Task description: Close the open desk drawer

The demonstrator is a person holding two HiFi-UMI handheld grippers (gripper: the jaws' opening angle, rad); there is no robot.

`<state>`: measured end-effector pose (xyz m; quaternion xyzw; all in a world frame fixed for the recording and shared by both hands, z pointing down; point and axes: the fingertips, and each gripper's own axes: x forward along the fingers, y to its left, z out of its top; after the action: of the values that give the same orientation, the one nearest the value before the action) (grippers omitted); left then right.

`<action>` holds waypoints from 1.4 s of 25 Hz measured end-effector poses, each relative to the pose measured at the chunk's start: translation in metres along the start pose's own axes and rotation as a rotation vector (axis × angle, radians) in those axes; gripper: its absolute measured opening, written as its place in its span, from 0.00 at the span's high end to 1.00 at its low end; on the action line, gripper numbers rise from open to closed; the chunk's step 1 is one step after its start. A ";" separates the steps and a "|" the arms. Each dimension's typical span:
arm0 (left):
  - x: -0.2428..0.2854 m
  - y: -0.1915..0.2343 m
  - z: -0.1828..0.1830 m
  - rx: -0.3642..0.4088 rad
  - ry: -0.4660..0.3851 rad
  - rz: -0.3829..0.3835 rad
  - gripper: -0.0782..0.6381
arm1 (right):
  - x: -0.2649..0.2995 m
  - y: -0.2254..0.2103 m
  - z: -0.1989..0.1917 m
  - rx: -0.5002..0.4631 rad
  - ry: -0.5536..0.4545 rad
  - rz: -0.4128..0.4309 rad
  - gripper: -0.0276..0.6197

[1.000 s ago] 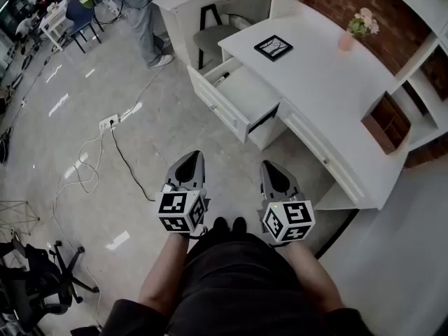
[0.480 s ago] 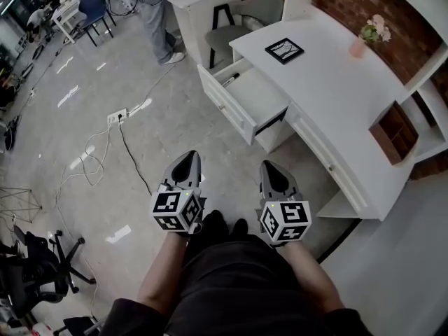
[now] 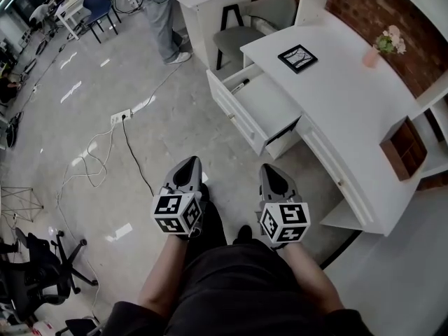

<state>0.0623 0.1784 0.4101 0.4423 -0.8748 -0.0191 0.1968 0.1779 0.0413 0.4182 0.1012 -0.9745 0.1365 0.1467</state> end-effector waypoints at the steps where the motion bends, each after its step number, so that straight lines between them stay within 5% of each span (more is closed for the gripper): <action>1: 0.007 0.006 0.001 0.002 0.007 -0.005 0.88 | 0.010 -0.001 0.001 0.008 0.005 -0.006 0.95; 7: 0.060 0.062 0.011 0.034 0.061 -0.015 0.88 | 0.078 0.010 0.006 0.051 0.029 -0.051 0.95; 19: 0.176 0.152 0.038 0.080 0.183 -0.228 0.88 | 0.178 0.012 0.002 0.134 0.084 -0.350 0.95; 28: 0.236 0.158 0.029 0.132 0.270 -0.382 0.88 | 0.179 -0.020 -0.023 0.252 0.113 -0.594 0.95; 35: 0.271 0.139 0.017 0.173 0.316 -0.431 0.88 | 0.175 -0.041 -0.042 0.330 0.118 -0.663 0.95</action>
<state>-0.1944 0.0490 0.5116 0.6306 -0.7176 0.0834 0.2838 0.0346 -0.0119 0.5217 0.4256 -0.8435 0.2422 0.2208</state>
